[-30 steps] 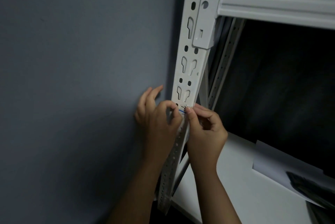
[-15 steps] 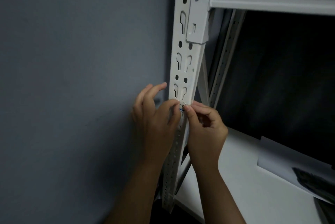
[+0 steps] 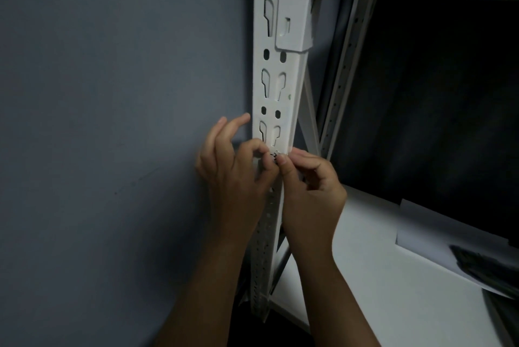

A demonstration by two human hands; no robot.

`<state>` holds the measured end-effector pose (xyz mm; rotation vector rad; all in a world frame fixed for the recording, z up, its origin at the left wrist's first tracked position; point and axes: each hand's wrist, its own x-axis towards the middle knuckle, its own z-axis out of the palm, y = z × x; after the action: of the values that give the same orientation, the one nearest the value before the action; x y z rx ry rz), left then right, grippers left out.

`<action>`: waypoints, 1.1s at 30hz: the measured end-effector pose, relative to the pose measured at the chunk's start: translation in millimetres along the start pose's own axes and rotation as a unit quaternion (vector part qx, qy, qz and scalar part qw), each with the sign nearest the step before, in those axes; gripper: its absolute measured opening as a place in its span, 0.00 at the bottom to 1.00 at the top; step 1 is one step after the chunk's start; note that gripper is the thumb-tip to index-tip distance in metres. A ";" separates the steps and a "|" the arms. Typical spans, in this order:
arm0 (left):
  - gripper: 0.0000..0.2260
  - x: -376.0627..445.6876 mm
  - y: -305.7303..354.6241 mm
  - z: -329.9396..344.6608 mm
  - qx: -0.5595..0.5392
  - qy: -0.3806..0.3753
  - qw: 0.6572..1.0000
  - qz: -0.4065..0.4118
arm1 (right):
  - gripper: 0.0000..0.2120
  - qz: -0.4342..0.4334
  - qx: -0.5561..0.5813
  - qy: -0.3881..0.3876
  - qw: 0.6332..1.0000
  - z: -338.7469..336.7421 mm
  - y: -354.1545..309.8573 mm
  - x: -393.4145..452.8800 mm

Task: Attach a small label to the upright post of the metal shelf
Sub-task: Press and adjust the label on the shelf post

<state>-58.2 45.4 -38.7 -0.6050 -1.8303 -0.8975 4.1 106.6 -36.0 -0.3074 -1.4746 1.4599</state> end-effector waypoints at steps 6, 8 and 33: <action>0.04 -4.0 -2.6 2.1 -0.008 -0.003 1.000 -0.004 | 0.06 0.017 0.005 -0.005 1.000 -1.5 -1.3 0.4; 0.04 -8.8 -8.2 1.9 -0.003 -0.011 1.000 -0.020 | 0.06 0.020 0.006 -0.005 1.000 -1.5 -1.8 0.1; 0.03 -1.5 -4.9 -3.3 -0.051 -0.009 0.999 -0.010 | 0.07 0.033 0.025 0.007 0.999 1.4 -4.3 -0.5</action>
<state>-59.4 39.8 -40.7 -0.6611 -1.8186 -1.0075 5.2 104.4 -32.2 -0.3382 -1.4259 1.5411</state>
